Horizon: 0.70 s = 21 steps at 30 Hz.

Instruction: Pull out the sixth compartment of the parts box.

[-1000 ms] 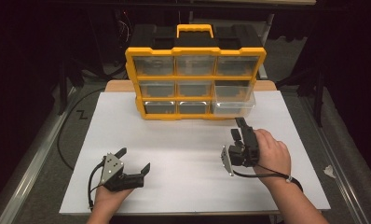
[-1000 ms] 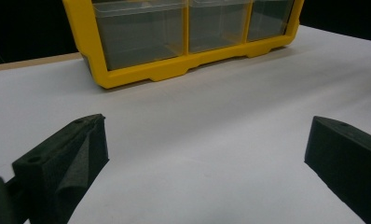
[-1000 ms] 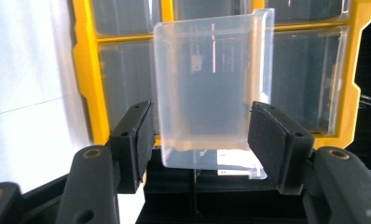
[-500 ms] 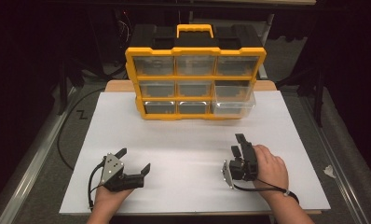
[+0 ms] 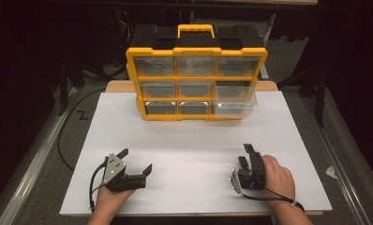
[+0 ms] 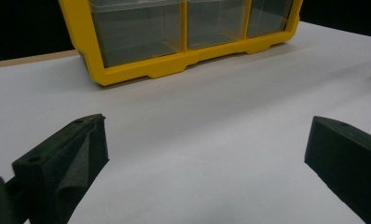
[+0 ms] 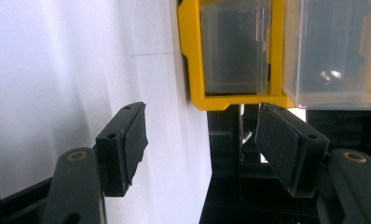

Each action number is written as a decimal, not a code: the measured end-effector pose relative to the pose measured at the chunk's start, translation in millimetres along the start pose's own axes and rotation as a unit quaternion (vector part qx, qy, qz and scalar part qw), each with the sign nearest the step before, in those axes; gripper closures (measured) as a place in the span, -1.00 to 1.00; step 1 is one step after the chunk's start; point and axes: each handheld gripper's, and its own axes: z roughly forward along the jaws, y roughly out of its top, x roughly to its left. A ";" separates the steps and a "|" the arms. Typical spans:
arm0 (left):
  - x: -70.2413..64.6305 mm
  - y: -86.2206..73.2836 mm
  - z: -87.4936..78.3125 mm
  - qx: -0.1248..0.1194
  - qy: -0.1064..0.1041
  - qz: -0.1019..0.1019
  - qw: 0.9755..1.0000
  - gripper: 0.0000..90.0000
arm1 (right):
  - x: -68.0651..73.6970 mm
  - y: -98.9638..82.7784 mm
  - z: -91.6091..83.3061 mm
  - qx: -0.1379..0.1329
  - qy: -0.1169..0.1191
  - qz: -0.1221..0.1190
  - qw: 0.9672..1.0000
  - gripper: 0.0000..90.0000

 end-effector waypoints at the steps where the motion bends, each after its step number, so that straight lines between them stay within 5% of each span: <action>1: -0.3 -0.1 0.1 0.000 0.000 0.000 1.000 -1.00 | -0.5 0.2 0.8 0.000 0.000 0.003 1.000 -0.22; 11: -0.3 -0.1 -0.6 -0.001 -0.002 0.003 1.000 -1.00 | -2.1 1.5 3.0 0.006 0.023 -0.005 1.000 -0.42; 21: -0.1 0.0 -0.4 -0.002 -0.001 0.003 1.000 -1.00 | -3.9 1.0 0.9 -0.001 0.011 -0.017 1.000 -0.68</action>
